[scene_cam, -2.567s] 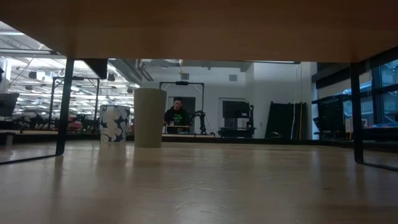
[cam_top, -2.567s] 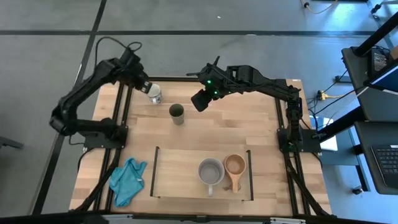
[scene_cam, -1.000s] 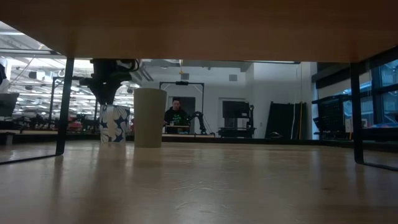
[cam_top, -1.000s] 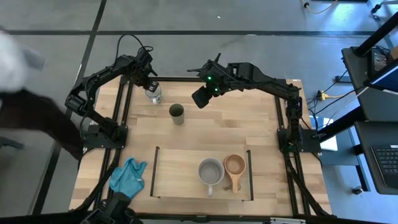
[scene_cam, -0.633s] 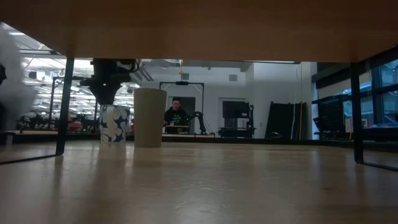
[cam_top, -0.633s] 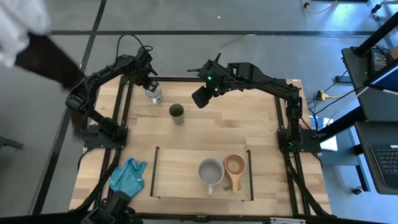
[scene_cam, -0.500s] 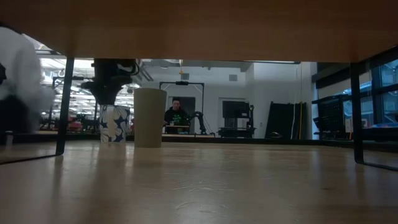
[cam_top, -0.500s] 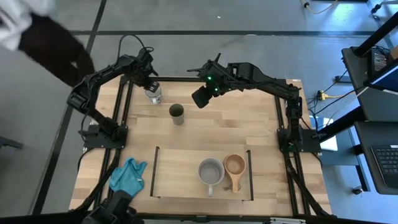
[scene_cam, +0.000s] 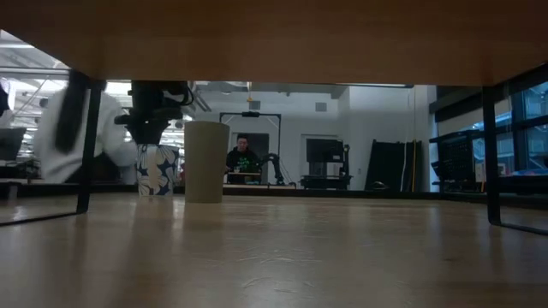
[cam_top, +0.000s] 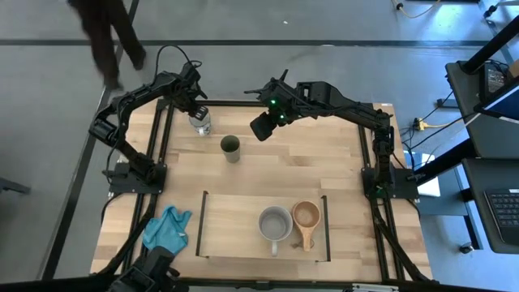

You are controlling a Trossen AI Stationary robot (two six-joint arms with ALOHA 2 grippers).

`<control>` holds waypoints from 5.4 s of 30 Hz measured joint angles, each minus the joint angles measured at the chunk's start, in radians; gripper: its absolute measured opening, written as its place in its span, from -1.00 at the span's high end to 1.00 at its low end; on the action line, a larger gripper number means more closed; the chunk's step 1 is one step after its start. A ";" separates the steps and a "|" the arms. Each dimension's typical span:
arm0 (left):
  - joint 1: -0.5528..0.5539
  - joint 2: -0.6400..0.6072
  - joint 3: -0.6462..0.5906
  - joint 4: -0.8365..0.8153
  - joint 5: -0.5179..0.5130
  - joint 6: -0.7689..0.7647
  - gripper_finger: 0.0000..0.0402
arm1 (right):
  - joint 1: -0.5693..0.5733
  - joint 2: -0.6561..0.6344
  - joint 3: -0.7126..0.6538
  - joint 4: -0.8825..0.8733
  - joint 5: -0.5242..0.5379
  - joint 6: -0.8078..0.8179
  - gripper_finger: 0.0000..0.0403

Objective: Stack small to large cups/mugs on shelf
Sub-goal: Put the white mug on the shelf

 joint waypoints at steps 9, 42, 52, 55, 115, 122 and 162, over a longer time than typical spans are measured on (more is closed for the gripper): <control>-0.007 0.000 0.000 -0.008 0.011 -0.006 0.41 | 0.000 0.000 0.000 0.000 0.000 0.000 0.39; -0.007 -0.015 0.000 -0.083 0.053 0.012 0.97 | -0.012 -0.079 0.000 0.045 0.084 0.023 0.39; -0.023 -0.080 -0.001 -0.158 0.058 0.007 0.97 | -0.053 -0.125 0.000 0.035 0.133 0.017 0.39; -0.034 -0.119 0.000 -0.170 0.071 -0.013 0.97 | -0.066 -0.125 0.000 0.030 0.133 0.011 0.39; -1.128 -0.259 0.591 -0.504 -0.005 -0.718 0.97 | -0.007 -0.123 0.000 -0.015 0.307 0.151 0.39; -1.267 -0.223 0.591 -0.462 -0.064 -0.881 0.97 | 0.069 -0.123 0.000 -0.051 0.319 0.158 0.39; -1.526 -0.041 0.591 -0.275 -0.121 -1.175 0.97 | 0.214 -0.123 0.000 -0.159 0.447 0.209 0.39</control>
